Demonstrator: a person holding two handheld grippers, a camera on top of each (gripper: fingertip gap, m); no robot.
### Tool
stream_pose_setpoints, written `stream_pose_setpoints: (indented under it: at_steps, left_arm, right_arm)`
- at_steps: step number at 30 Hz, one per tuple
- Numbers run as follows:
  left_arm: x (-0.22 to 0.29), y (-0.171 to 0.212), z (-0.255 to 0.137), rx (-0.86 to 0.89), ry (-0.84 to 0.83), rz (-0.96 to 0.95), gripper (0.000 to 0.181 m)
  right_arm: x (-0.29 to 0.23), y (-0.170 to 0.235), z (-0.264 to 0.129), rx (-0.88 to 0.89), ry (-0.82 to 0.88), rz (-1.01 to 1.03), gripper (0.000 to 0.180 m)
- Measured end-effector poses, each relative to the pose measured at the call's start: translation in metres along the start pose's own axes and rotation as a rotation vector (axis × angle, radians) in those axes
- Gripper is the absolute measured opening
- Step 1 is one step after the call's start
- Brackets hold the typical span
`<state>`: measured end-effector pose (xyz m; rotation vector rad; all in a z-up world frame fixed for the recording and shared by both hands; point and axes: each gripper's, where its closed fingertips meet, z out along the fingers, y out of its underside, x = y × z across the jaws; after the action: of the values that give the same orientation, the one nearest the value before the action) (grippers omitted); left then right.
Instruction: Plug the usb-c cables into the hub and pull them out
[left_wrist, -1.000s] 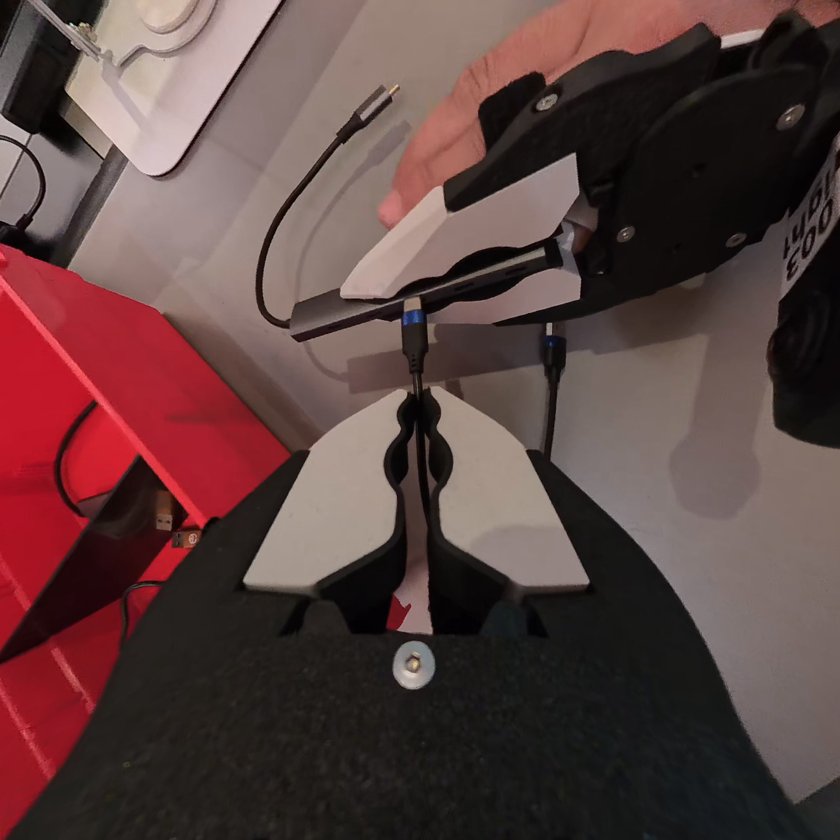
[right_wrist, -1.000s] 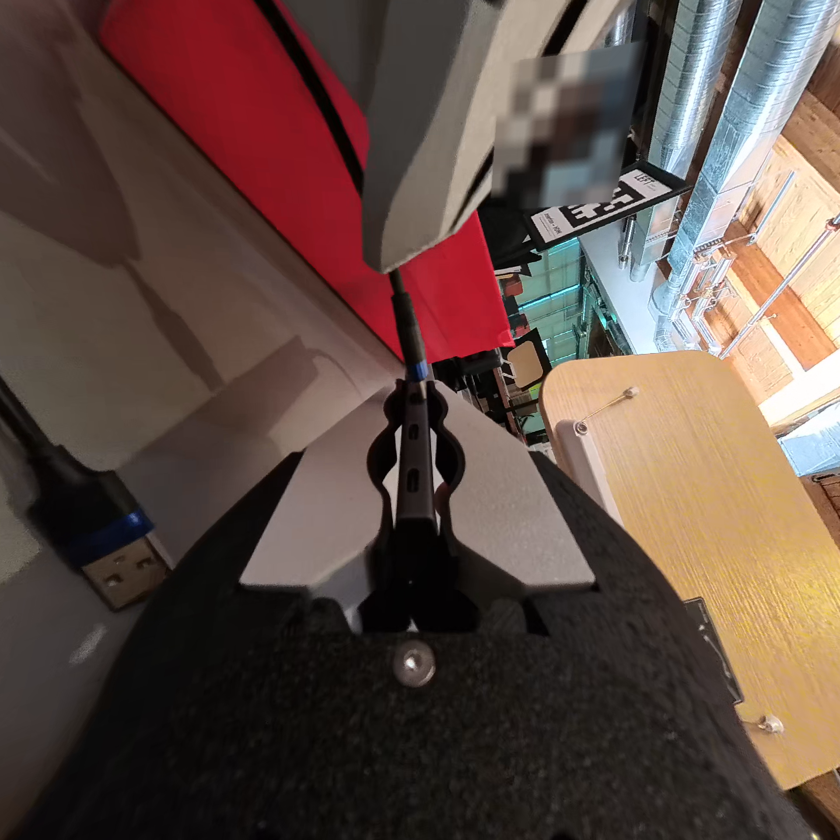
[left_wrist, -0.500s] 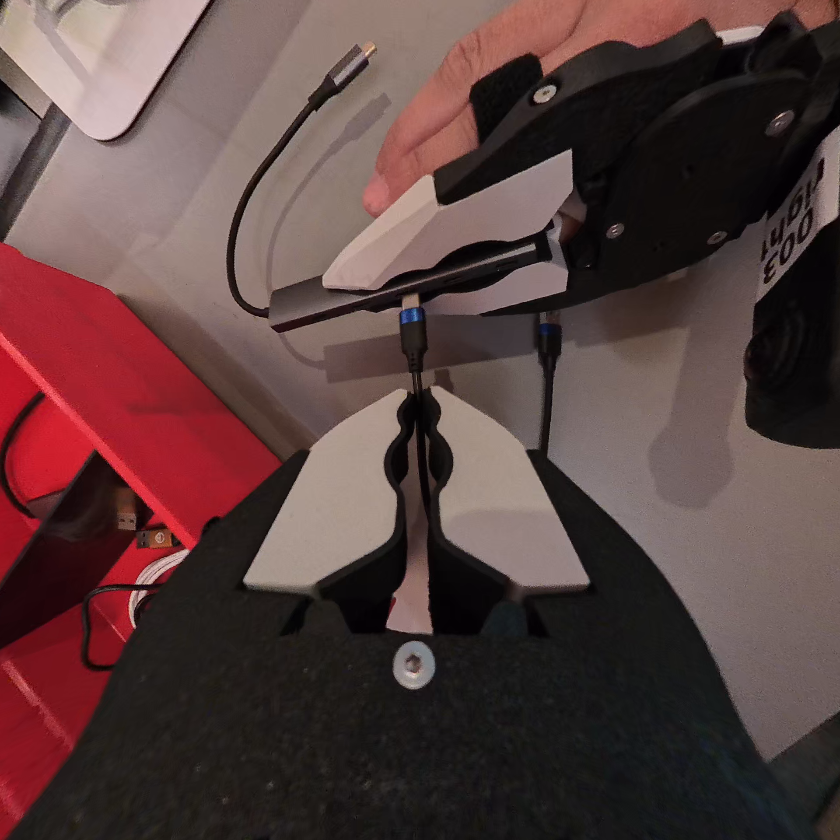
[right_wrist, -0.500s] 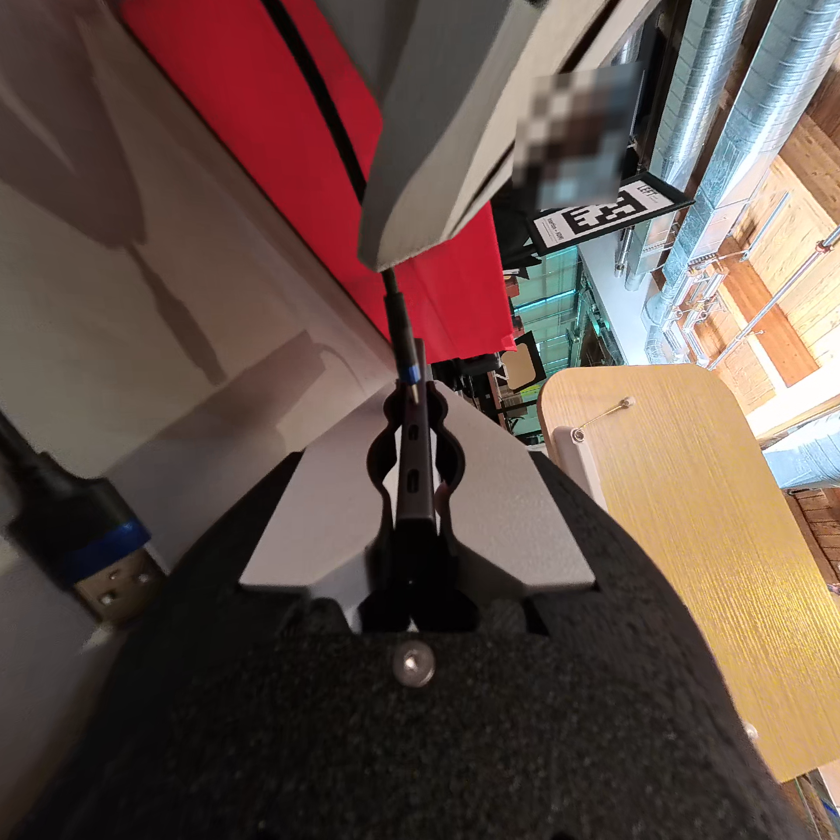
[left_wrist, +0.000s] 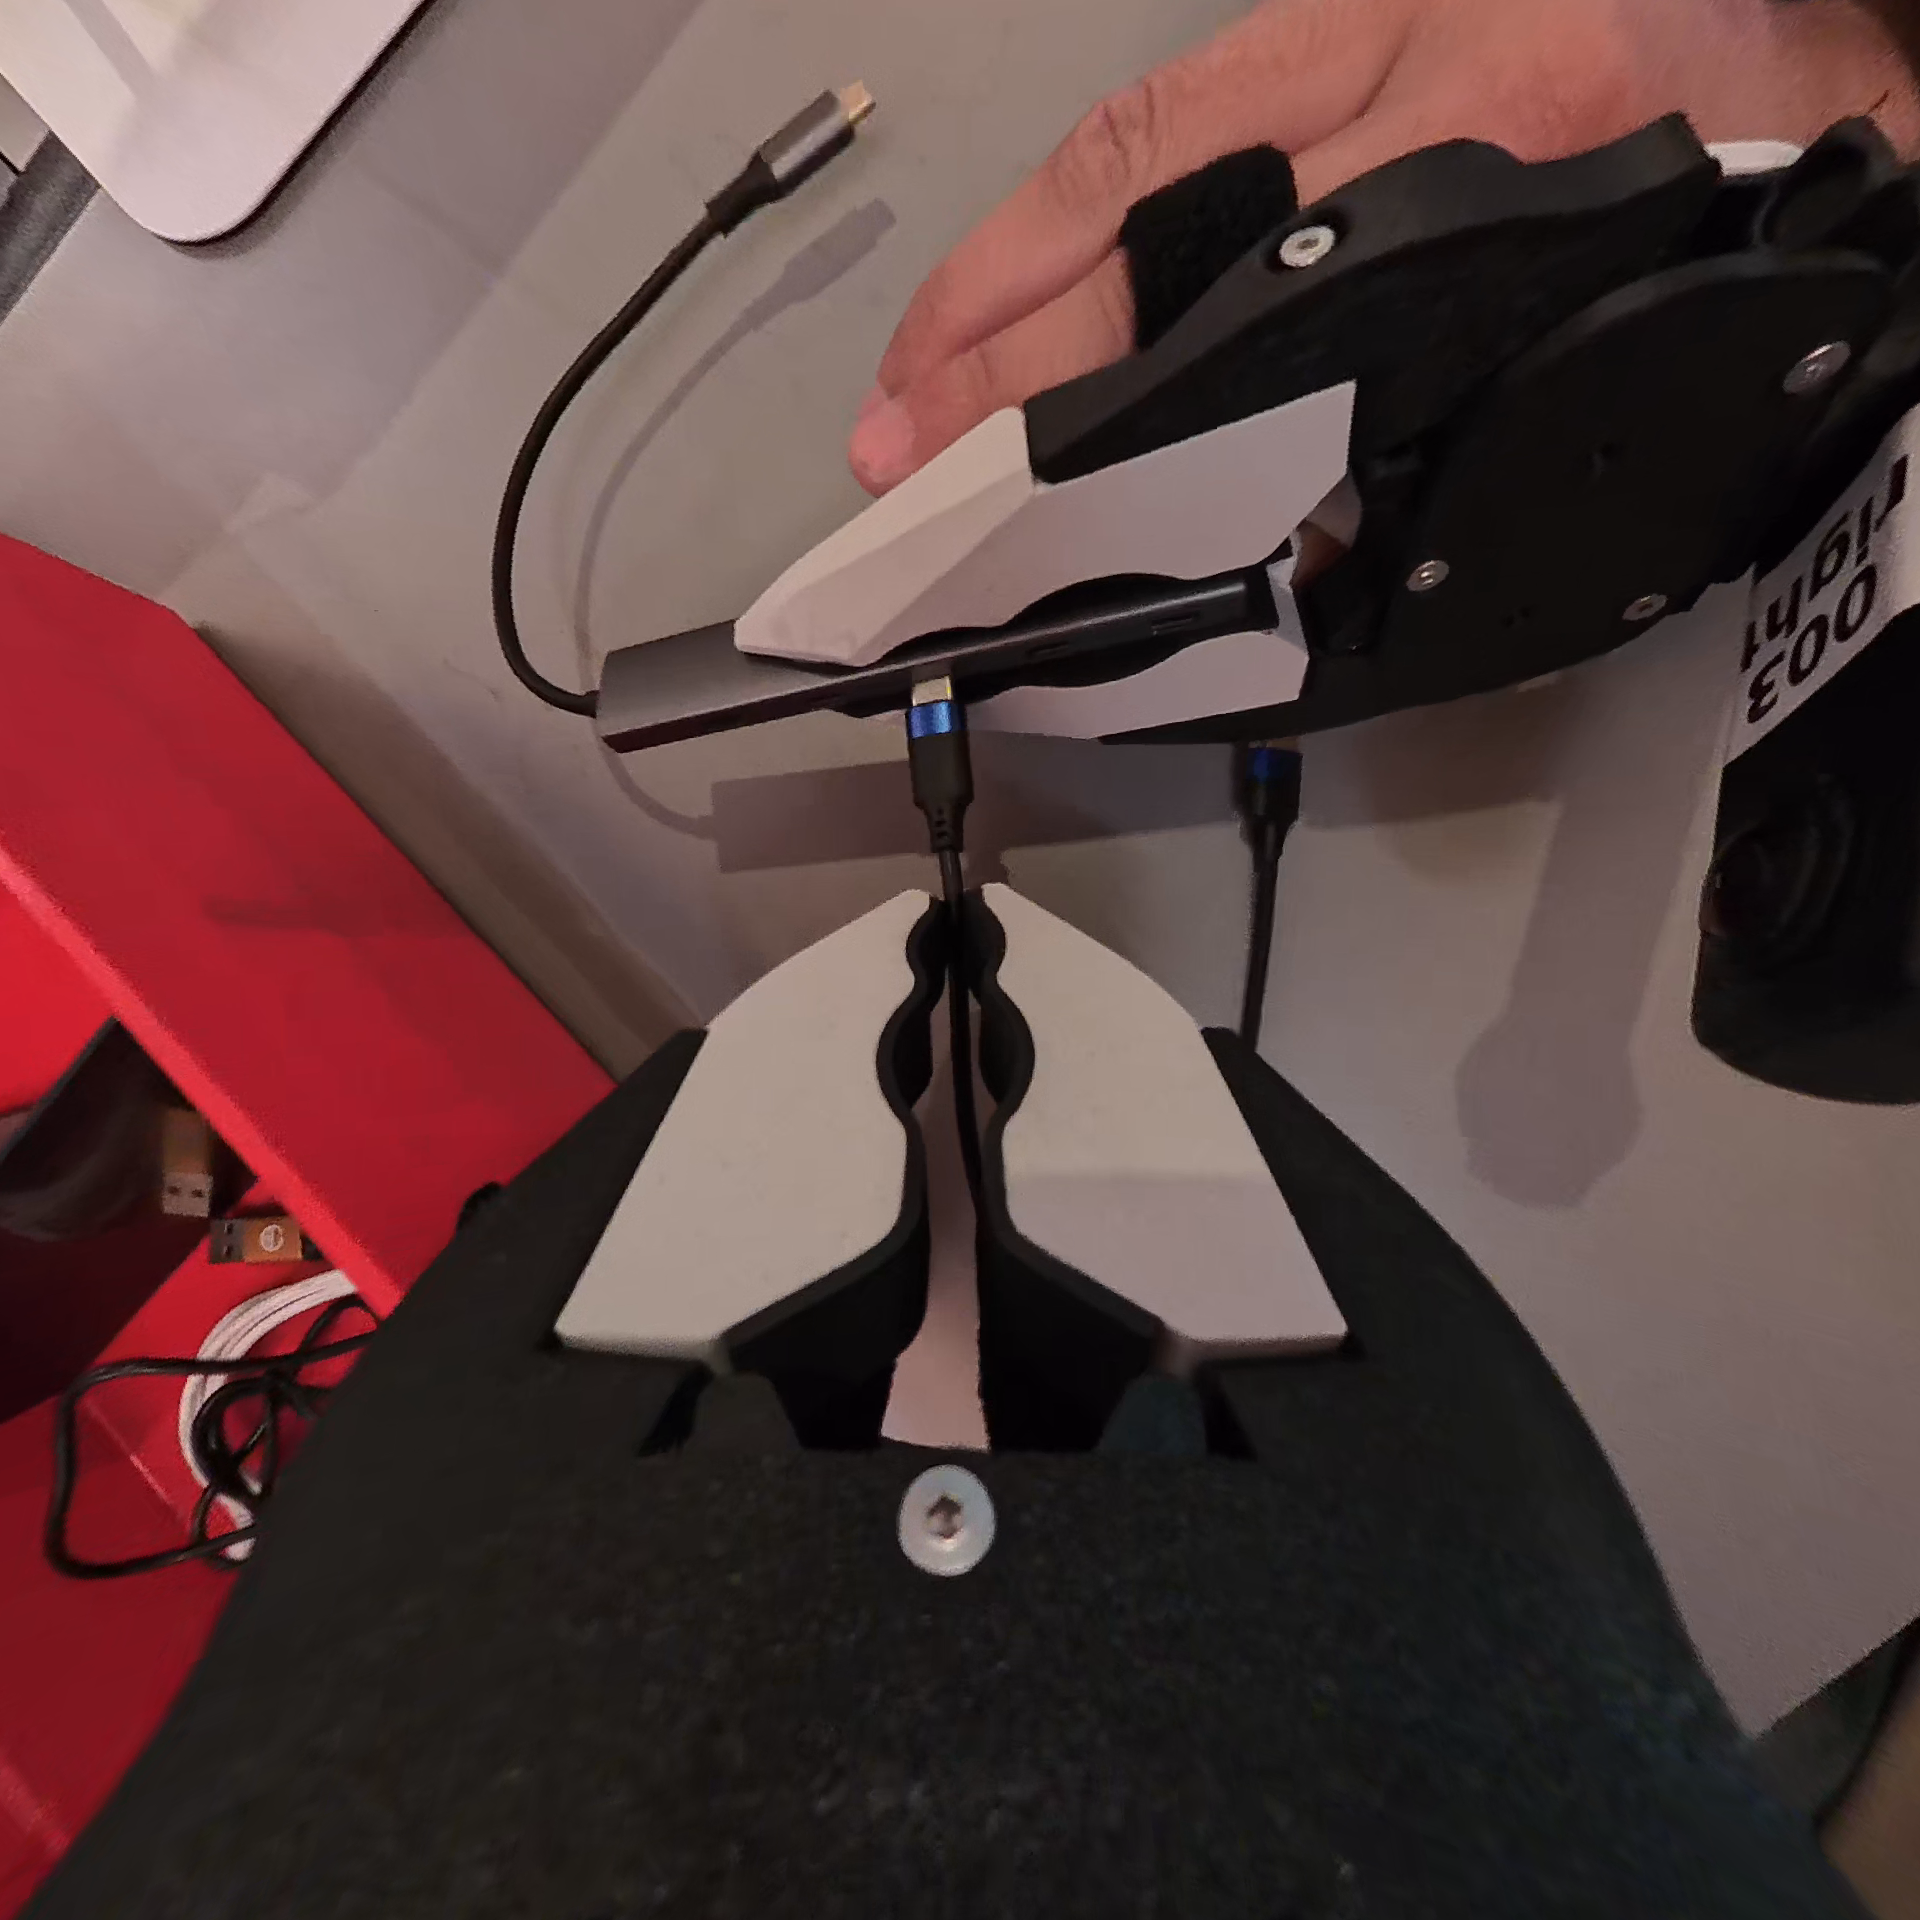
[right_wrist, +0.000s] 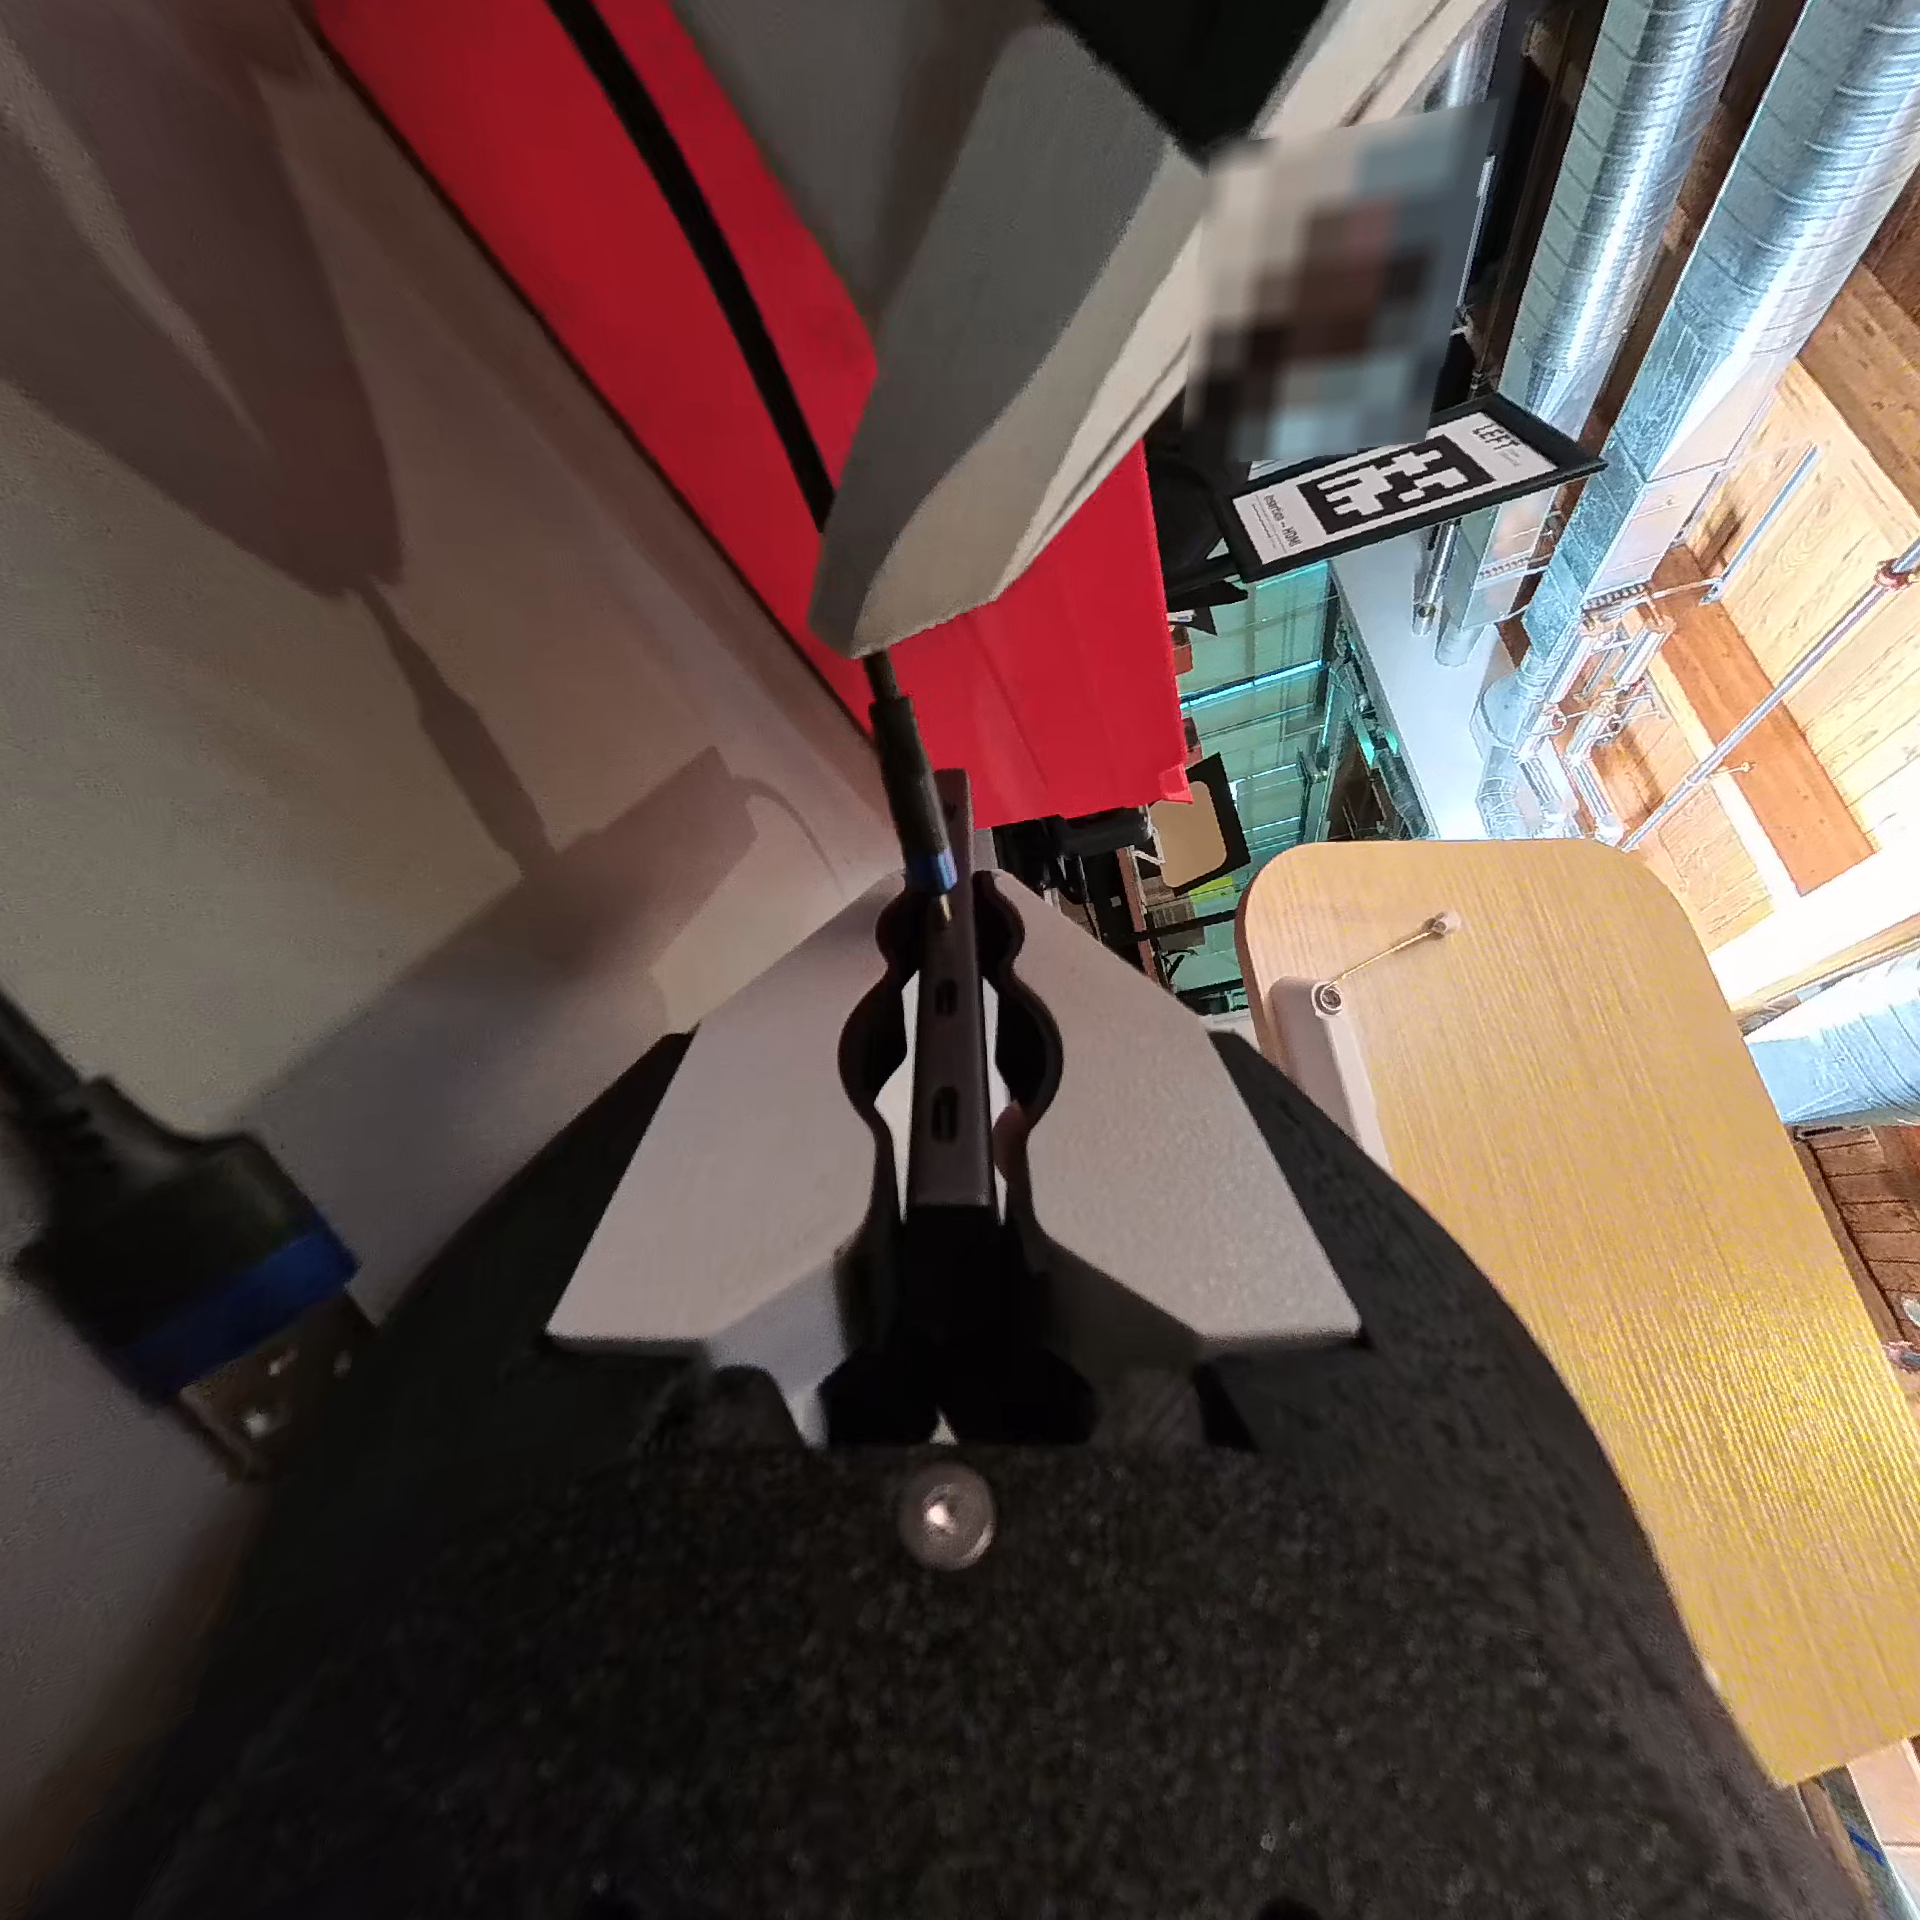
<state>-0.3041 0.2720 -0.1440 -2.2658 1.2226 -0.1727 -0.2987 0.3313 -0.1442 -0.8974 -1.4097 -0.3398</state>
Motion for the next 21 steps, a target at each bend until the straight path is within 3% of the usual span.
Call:
stream_pose_setpoints:
  at_steps: [15,21]
  left_arm:
    - [-0.003,-0.014,-0.008,0.106,0.025,-0.068,0.002]
    - [-0.002,-0.014,-0.003,0.099,-0.052,0.001,0.001]
  right_arm:
    - [0.004,-0.001,-0.003,-0.014,0.011,0.020,0.009]
    - [0.012,0.001,-0.004,-0.032,0.044,0.056,0.008]
